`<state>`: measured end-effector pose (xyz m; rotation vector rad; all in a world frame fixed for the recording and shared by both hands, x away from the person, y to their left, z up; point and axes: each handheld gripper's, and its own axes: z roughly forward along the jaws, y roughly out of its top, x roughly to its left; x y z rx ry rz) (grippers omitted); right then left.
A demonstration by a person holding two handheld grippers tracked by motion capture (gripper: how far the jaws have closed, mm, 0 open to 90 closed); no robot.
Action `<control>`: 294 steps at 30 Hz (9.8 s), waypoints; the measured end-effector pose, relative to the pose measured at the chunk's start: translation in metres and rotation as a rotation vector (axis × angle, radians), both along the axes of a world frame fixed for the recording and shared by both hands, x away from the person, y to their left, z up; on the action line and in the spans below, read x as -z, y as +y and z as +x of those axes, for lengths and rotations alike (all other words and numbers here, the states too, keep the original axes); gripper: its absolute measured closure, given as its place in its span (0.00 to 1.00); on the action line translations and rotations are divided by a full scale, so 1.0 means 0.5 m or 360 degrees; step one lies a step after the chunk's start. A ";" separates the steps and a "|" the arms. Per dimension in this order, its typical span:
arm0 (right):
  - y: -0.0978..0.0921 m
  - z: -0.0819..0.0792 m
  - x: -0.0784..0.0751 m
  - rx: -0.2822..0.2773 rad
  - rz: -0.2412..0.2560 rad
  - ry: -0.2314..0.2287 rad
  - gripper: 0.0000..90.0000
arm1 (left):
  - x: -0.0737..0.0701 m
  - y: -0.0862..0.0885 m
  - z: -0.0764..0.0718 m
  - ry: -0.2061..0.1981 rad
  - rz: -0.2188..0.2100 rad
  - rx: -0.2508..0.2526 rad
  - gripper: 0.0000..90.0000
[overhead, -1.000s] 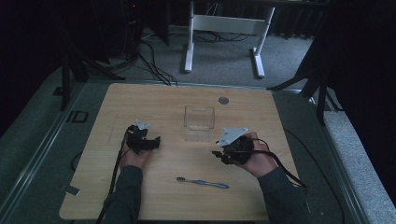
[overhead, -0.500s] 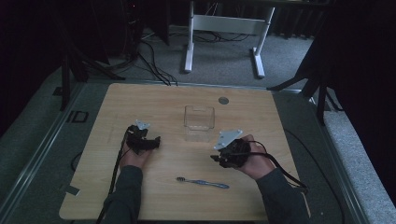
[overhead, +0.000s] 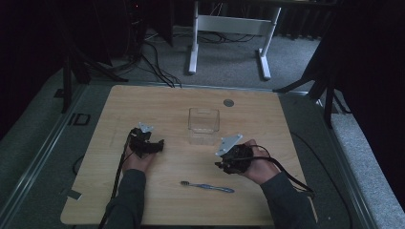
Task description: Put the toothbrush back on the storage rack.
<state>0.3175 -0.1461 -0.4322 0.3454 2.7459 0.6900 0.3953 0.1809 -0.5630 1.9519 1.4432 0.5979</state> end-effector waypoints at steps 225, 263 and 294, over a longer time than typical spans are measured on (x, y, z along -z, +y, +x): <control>0.165 -0.010 0.172 -0.0276 -0.0751 0.0453 0.87 | 0.000 0.000 0.000 0.0003 0.0003 0.0001 0.21; 0.118 0.026 0.055 -0.0050 -0.0305 0.0337 0.87 | 0.000 0.000 0.000 0.0001 0.0001 0.0001 0.21; 0.091 0.044 0.003 0.0198 0.0053 0.0112 0.87 | 0.000 0.000 0.000 0.0001 0.0000 0.0001 0.21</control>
